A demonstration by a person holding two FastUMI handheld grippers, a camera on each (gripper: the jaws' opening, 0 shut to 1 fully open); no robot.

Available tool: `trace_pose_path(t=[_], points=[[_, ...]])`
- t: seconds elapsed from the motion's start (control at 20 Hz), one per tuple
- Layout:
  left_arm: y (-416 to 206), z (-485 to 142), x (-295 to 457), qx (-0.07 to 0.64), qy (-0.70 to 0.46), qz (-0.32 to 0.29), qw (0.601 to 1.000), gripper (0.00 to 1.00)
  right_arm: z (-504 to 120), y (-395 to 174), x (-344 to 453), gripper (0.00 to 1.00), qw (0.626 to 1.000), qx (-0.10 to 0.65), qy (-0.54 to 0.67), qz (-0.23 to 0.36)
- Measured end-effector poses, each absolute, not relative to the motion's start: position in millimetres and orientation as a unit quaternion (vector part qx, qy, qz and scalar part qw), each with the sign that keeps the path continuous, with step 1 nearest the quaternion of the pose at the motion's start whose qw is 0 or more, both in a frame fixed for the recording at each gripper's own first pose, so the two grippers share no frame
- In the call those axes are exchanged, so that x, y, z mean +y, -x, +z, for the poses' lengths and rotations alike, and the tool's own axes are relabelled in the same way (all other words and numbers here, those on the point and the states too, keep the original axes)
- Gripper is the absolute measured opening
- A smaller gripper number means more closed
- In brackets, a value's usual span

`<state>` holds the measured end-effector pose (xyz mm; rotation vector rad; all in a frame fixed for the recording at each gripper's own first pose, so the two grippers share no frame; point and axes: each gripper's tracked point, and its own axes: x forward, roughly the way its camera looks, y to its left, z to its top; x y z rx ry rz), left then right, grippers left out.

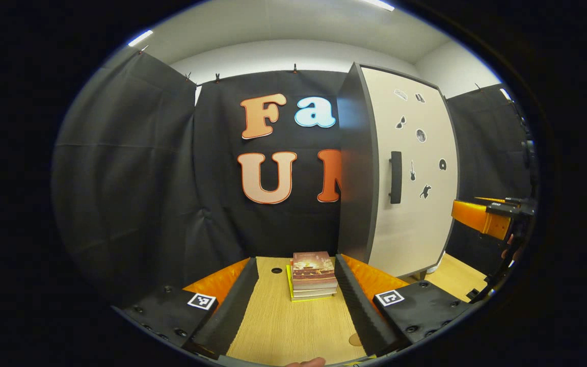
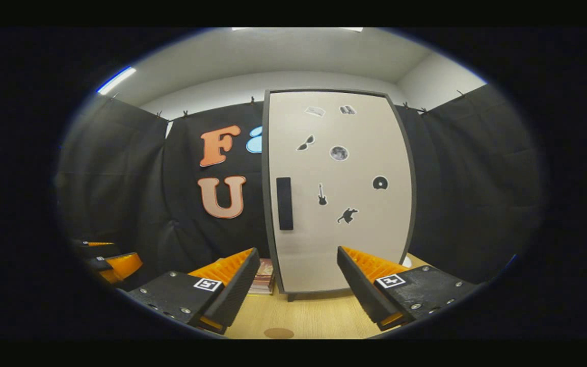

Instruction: Open the cabinet door with the right hand, grasp the bottle in the cabinet with the left hand and place it on the coaster, then close the cabinet door with the right hand.

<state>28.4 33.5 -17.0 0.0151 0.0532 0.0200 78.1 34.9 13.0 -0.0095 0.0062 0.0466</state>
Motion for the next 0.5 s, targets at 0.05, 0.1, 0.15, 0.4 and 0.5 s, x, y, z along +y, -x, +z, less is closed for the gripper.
trace_pose_path(t=[0.05,0.1,0.15,0.4,0.5], points=[[-31.1,-19.4,37.4,0.028,-0.006,0.012,1.000,0.98,17.0,-89.0,37.8,0.94,1.000,0.001,0.008,0.024],[-33.7,-20.8,40.7,0.030,-0.005,0.014,0.999,0.98,21.6,-98.4,42.2,0.94,1.000,-0.002,0.009,0.026],[-36.5,-22.6,44.3,0.033,-0.004,0.016,0.999,0.98,25.2,-109.0,46.2,0.94,1.000,-0.004,0.009,0.028],[-55.3,-35.0,62.9,0.045,0.006,0.029,0.999,0.98,37.9,-162.9,58.6,0.95,0.999,-0.011,0.016,0.032],[-62.0,-40.5,70.1,0.053,0.011,0.035,0.998,0.98,39.0,-184.5,59.4,0.95,0.999,-0.009,0.014,0.030]])
